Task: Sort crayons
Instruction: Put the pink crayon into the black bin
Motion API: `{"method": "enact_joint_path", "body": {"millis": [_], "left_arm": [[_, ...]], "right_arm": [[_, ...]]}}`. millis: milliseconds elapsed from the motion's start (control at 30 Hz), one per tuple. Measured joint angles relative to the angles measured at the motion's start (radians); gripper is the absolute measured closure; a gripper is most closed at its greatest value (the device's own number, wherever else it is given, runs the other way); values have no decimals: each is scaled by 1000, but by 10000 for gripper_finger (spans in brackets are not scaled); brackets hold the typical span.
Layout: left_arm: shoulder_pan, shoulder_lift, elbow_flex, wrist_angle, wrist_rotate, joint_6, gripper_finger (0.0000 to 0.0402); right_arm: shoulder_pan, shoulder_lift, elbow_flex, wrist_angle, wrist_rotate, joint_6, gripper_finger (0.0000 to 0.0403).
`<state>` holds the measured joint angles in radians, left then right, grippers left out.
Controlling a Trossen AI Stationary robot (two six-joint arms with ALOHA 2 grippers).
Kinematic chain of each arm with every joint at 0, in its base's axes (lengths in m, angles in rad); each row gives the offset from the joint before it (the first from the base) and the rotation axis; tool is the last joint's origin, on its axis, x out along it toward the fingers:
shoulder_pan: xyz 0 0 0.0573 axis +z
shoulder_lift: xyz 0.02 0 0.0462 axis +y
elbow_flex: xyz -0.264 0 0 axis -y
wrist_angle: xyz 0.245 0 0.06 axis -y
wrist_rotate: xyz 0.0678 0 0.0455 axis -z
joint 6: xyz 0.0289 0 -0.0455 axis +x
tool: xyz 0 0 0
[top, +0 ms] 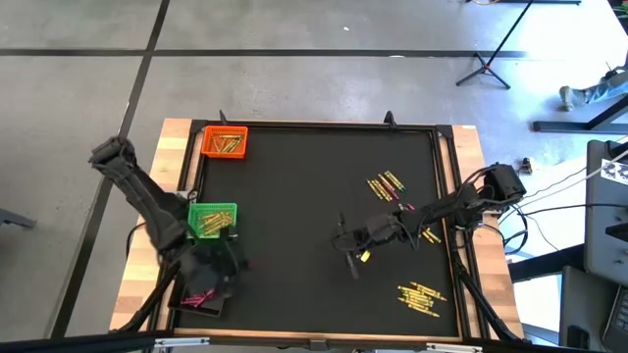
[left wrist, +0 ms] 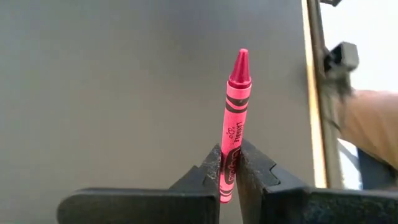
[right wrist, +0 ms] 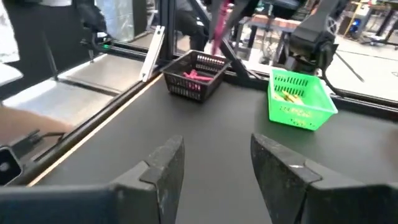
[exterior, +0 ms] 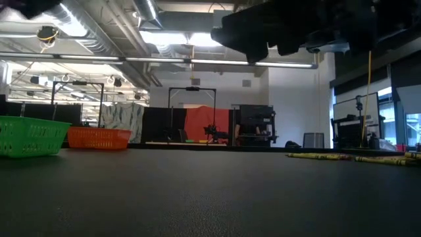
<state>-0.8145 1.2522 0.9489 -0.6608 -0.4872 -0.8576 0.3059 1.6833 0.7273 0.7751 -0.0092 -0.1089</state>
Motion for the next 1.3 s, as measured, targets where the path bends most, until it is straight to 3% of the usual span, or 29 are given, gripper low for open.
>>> {"method": "enact_joint_path", "body": {"millis": [100, 333, 500, 900, 1167, 1300], "left_arm": [[-72, -25, 0, -67, 61, -115, 391], [-162, -24, 0, -206, 313, -357, 391], [-224, -8, 0, -287, 413, -471, 391], [-275, 179, -2, -276, 480, -456, 388], [-272, 237, -2, -279, 490, -449, 338], [-251, 238, -2, -281, 554, -449, 310]], "right_arm": [[18, 0, 1, 16, 39, 37, 221], [65, 0, 1, 10, 159, 55, 221], [76, 0, 1, 20, 193, 62, 221], [73, 0, 1, 17, 194, 90, 221], [73, 0, 1, 8, 194, 90, 221], [73, 0, 1, 7, 194, 90, 221]]}}
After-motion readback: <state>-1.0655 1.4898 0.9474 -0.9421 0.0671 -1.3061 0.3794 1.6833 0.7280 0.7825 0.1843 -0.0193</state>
